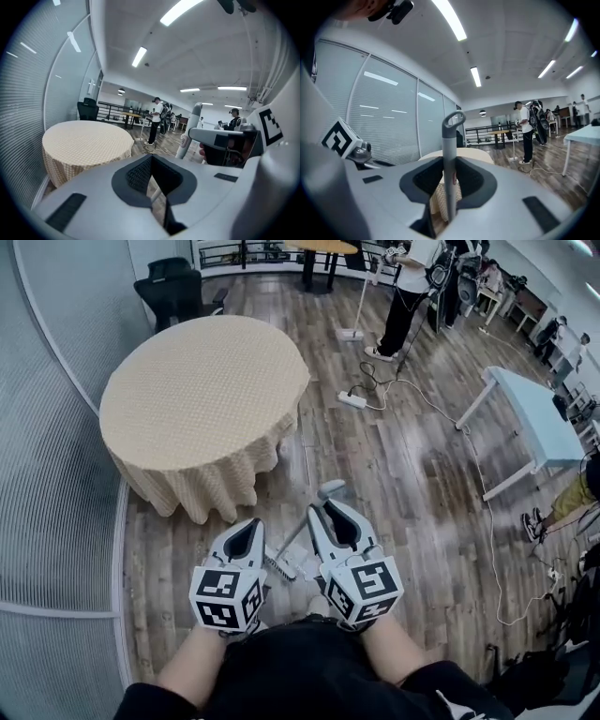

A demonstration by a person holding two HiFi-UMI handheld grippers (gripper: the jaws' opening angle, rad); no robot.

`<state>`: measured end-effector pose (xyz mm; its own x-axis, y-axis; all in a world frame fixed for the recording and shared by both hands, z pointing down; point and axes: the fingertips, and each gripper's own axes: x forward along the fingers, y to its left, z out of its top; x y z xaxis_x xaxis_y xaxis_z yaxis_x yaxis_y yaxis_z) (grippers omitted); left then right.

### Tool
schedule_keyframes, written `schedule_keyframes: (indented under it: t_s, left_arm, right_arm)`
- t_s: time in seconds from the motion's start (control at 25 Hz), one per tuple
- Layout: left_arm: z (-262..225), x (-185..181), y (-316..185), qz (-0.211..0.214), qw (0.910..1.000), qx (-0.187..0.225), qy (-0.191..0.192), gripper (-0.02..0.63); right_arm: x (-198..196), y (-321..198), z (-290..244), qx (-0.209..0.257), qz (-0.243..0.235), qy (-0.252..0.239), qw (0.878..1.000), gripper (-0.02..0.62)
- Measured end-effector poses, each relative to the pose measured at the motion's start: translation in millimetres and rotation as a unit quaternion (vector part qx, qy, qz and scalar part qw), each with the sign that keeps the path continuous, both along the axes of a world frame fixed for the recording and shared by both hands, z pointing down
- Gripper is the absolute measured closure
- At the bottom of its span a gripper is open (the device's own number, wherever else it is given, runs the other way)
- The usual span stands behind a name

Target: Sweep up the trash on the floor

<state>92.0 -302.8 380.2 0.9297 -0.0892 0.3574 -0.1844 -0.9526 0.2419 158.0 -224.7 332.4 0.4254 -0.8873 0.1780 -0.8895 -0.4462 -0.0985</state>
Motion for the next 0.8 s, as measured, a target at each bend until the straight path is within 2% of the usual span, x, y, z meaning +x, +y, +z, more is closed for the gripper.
schedule_keyframes:
  t_s: [0.16,0.8]
  left_arm:
    - [-13,21,5,0.010,0.9999,0.007,0.009,0.612]
    - [-33,44,22,0.043,0.9981,0.039,0.019,0.612]
  right_arm:
    - [20,2,8,-0.005,0.005,-0.007,1.000,0.497]
    - [71,34,-18,0.016,0.057,-0.003,0.998,0.497]
